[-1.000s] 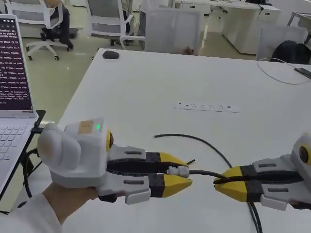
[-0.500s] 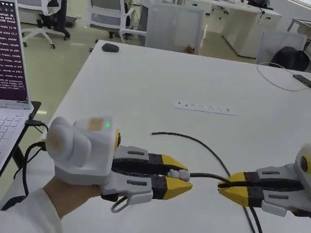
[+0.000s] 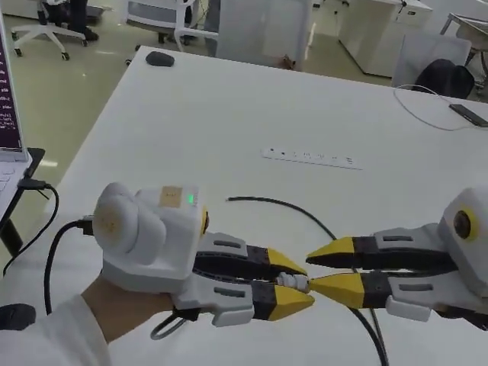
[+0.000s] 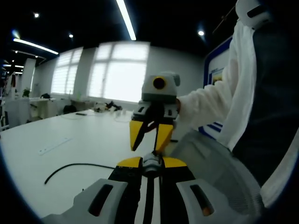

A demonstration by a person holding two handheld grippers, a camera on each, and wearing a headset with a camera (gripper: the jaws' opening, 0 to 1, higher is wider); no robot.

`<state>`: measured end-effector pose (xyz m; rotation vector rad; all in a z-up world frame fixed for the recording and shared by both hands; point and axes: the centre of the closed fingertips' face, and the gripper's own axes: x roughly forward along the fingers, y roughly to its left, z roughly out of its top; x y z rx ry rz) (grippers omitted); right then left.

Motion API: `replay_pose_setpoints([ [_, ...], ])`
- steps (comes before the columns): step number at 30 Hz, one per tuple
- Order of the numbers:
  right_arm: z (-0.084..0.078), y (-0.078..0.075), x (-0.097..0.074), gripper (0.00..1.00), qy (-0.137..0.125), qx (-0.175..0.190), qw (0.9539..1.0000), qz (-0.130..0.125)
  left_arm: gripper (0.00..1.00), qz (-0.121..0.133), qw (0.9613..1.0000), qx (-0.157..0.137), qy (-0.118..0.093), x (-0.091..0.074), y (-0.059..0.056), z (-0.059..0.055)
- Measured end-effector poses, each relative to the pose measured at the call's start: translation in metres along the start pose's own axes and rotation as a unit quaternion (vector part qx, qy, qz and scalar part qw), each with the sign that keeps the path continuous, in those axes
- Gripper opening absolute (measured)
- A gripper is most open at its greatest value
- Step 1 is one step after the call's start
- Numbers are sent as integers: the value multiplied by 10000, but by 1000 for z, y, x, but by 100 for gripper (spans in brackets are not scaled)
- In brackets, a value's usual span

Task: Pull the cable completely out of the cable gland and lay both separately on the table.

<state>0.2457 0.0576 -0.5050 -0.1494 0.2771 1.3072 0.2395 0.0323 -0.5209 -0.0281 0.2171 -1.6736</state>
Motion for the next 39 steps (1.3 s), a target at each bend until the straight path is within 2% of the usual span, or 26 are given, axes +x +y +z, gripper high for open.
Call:
replay_pose_setpoints([
  [8, -7, 5, 2, 11, 106, 14, 9998, 168, 16, -10, 10000, 4, 3, 0, 0, -1],
  [11, -7, 9, 2, 4, 101, 53, 9995, 303, 16, 2, 10000, -14, -12, 0, 2, -1],
  [13, -8, 8, 2, 1, 134, 56, 9994, 308, 16, -11, 10000, 19, 24, 1, 1, -3],
  [17, -9, 7, 2, 0, 184, 91, 9991, 368, 16, -14, 10000, 58, 41, 0, 1, -4],
  [21, -11, 4, 1, 2, 233, 131, 9992, 312, 16, -2, 10000, 46, 40, -1, 3, -5],
  [25, -17, -1, -3, 16, 393, 117, 9990, 197, 16, -15, 10000, 48, 22, -1, 3, -4],
  [26, -17, -2, -4, 17, 387, 106, 9990, 193, 16, -27, 10000, 55, 44, -1, 3, -5],
  [30, -18, 5, -5, 10, 454, 44, 9983, 352, 16, -72, 9999, 79, 75, 1, 2, -6],
  [33, -24, 7, -10, 10, 582, 98, 9974, 402, 16, -98, 9998, 110, 112, 2, 0, -7],
  [36, -38, 8, -14, 9, 878, 80, 9952, 416, 16, -86, 9999, 31, -72, 0, 1, 1],
  [39, -36, 12, -8, 7, 809, 73, 9958, 422, 16, -120, 9998, 26, -144, 2, 0, 5],
])
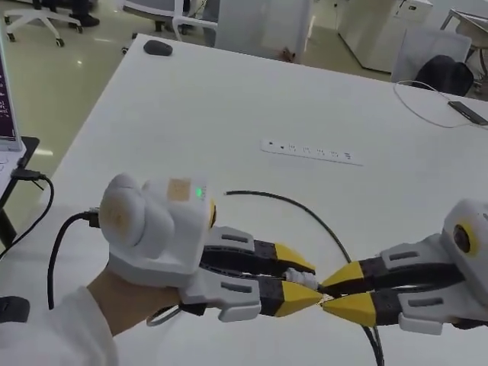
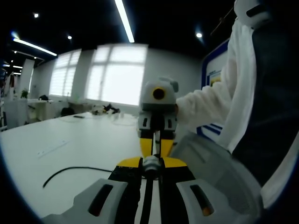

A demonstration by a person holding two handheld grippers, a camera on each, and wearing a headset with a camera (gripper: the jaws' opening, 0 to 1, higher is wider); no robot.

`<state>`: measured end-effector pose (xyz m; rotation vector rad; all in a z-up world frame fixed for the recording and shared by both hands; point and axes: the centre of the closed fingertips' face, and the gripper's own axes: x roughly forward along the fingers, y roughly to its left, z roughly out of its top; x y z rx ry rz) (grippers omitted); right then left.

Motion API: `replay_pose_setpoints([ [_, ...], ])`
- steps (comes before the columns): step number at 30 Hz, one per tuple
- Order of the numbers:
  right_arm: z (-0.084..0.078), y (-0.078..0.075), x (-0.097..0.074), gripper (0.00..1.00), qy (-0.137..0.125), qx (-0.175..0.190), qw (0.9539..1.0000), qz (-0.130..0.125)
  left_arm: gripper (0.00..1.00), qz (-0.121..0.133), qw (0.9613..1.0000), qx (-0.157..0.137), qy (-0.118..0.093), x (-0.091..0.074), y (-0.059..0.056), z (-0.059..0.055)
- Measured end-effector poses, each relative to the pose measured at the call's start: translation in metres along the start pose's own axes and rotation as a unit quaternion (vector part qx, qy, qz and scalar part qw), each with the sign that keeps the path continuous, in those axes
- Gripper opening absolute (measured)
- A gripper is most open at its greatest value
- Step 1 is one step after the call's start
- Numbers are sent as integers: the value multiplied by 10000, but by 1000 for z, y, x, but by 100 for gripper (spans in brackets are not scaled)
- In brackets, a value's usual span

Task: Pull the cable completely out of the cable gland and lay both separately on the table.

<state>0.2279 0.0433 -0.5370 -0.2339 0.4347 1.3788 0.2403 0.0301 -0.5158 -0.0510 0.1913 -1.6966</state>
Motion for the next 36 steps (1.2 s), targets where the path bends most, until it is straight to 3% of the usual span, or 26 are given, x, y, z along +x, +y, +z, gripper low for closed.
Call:
replay_pose_setpoints([
  [4, 7, -6, 3, 4, -170, 4, 9998, -91, 16, -67, 10000, 20, 5, 5, -2, 1],
  [13, 1, -11, -3, 3, -190, 74, 9997, -146, 16, -5, 10000, 50, 55, 2, 3, 2],
  [22, -22, -22, -22, 3, -82, 195, 9984, -533, 16, 114, 9999, 32, 45, -3, 13, 3],
  [31, -55, -30, -44, 3, 164, 384, 9944, -972, 16, 106, 9999, 15, 29, -1, 16, 3],
  [36, -67, -31, -50, 3, 251, 473, 9926, -1088, 16, 86, 10000, 14, 27, 0, 17, 3],
])
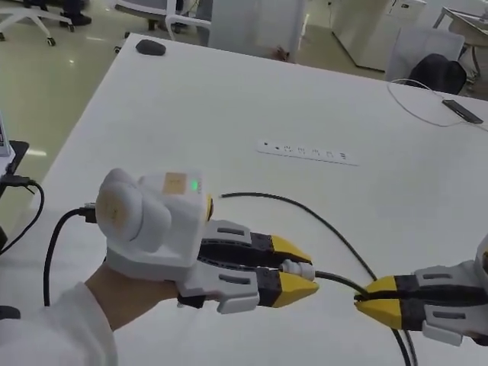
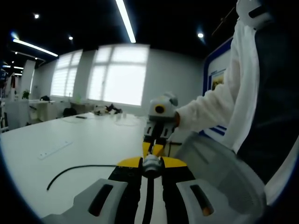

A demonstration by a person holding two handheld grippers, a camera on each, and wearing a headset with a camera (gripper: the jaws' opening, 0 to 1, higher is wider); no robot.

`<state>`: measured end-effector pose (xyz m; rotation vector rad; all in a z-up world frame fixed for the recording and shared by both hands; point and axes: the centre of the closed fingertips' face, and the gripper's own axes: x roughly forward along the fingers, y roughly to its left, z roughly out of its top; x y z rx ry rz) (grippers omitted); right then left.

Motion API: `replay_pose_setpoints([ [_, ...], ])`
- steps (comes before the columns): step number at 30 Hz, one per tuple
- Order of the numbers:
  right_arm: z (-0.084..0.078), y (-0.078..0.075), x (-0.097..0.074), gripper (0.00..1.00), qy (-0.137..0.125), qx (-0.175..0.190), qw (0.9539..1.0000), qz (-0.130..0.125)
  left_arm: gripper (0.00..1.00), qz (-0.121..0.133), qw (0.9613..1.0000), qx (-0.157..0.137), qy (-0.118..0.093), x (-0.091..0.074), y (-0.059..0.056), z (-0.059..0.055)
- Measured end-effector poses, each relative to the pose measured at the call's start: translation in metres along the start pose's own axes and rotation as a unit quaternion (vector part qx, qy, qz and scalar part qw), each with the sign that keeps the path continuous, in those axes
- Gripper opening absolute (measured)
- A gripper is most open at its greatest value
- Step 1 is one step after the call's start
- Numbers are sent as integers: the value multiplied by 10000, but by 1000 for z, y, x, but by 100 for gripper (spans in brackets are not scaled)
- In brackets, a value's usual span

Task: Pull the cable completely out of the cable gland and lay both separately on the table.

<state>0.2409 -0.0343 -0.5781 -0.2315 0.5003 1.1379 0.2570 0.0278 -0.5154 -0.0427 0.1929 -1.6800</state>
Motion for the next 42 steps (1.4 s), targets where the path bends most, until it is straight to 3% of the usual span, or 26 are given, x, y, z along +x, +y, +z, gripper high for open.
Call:
replay_pose_setpoints([
  [11, -3, -4, -3, 7, 95, 278, 9995, -105, 16, -25, 10000, -18, -6, 5, 2, 0],
  [16, 12, 0, -3, 16, 48, 175, 9998, -29, 16, -42, 10000, -26, 3, 6, 2, -1],
  [21, 39, 7, 4, 21, -205, -38, 9997, 162, 16, -75, 10000, -24, 42, 9, 0, -4],
  [29, 71, 30, 21, 19, -382, -489, 9961, 623, 16, -164, 9998, -7, 89, 15, -5, -6],
  [34, 67, 33, 26, 17, -274, -593, 9956, 676, 16, -171, 9998, -14, 92, 16, -6, -5],
  [38, 65, 33, 26, 6, -248, -612, 9955, 676, 16, -194, 9998, -9, 72, 18, -7, -3],
  [42, 63, 31, 25, 4, -258, -546, 9958, 684, 16, -198, 9998, -2, 64, 20, -8, -2],
])
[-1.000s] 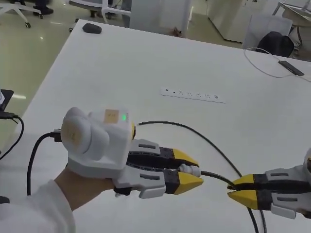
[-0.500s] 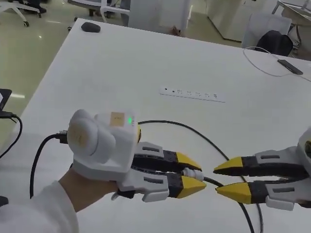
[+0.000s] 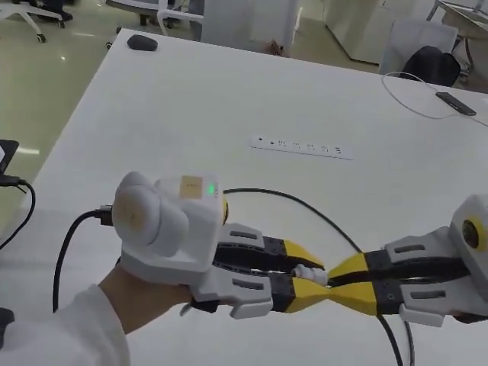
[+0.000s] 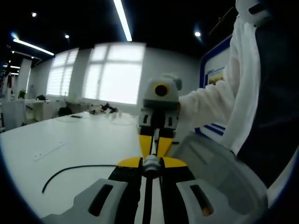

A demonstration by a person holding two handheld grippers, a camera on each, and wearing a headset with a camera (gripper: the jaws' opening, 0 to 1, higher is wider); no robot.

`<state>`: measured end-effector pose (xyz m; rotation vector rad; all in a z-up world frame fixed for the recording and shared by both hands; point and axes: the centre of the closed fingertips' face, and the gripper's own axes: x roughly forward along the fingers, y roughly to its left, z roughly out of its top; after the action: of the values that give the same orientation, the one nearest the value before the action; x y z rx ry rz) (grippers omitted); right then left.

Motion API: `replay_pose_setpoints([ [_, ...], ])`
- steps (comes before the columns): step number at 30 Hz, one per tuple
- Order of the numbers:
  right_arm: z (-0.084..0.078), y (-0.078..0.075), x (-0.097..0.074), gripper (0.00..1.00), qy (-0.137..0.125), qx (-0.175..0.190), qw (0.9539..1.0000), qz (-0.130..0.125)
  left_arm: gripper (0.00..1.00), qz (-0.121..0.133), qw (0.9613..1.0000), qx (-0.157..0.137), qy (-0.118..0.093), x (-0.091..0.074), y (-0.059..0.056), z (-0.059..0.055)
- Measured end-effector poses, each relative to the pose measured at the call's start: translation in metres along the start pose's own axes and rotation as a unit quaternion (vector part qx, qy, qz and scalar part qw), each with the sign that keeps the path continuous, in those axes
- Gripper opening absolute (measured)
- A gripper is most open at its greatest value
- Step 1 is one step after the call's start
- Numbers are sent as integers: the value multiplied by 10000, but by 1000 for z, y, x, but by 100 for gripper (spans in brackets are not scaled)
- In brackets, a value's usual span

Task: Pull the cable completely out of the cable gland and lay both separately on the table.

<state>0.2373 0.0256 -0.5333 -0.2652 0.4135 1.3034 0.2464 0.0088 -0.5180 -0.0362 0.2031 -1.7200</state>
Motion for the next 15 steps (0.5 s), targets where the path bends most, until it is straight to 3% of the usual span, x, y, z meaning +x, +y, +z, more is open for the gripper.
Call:
replay_pose_setpoints([
  [6, -1, 0, -1, 4, -13, 17, 10000, -1, 16, -5, 10000, 16, 14, 1, 0, 0],
  [15, -20, -8, -10, 4, 128, 119, 9997, -145, 16, 103, 9999, 19, 55, -4, 7, -2],
])
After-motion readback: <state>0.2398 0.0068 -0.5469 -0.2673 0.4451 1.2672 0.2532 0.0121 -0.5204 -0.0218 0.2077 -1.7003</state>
